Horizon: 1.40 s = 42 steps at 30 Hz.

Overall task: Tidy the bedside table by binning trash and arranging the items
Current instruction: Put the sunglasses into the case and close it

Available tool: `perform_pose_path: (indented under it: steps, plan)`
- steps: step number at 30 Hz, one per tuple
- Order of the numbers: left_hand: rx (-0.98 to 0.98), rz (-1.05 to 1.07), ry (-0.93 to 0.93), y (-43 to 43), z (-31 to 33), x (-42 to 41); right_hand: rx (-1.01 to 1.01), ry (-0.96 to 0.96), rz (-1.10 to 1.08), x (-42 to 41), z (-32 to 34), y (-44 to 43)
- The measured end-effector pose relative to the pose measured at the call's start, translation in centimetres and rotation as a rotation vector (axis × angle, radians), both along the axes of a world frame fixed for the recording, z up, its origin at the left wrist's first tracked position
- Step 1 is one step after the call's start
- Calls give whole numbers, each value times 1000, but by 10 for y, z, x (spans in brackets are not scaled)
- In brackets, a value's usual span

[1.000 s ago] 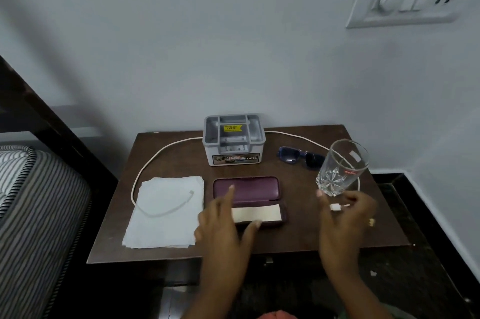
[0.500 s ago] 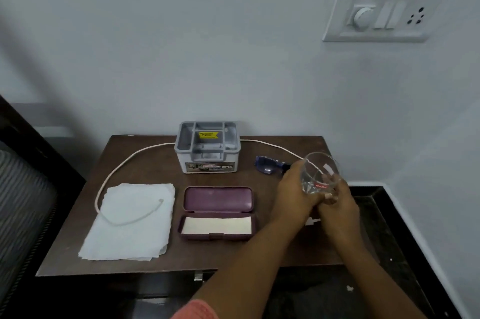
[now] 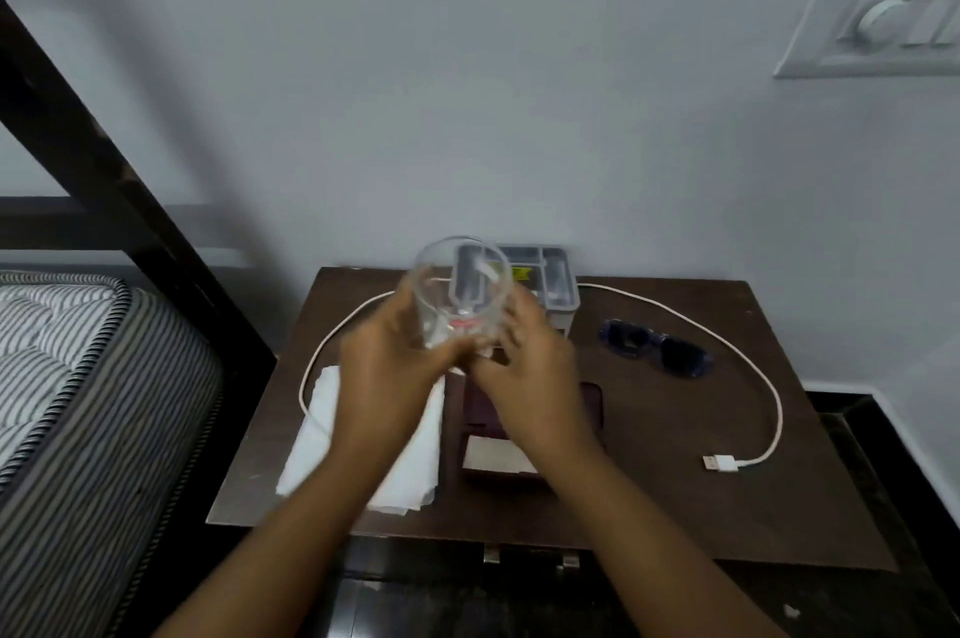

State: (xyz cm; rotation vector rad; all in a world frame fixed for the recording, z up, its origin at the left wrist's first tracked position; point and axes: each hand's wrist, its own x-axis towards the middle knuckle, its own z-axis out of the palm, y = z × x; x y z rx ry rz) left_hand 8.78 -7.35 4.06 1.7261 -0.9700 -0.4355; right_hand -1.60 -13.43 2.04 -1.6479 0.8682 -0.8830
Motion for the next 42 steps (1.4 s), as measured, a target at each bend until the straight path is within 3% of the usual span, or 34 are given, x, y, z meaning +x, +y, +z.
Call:
perform_pose_path:
  steps: [5,10,15,20,25,28,30,33,36,39,42]
  plan:
    - [60,142,-19,-1,-13,71,75,26,58,48,-10,4]
    - [76,190,57,-17,-38,95,175,-16,-15,36,-14,12]
    - [72,176,195,-31,-61,98,226,-34,-204,-18,-19,14]
    - [74,161,213,-41,-65,105,239,-25,-429,-76,-28,6]
    - [170,125,78,-32,-54,89,213,12,-611,-114,-28,-18]
    - [-104,295,-139,-17,-38,32,224,22,-721,-132,-38,-35]
    - [-245,145,-143,-17,-38,-25,274,2,-794,-142,-54,-47]
    - [-76,-189,11,-45,-50,-94,358,-20,-845,-148,-67,-66]
    - [212,-357,58,-97,-71,-118,395,10,-831,-152,-75,-84]
    - [411,-395,17,-136,-82,-119,416,45,-812,-156,-83,-101]
    - [526,-290,14,-158,-84,-111,441,78,-785,-157,-90,-117]
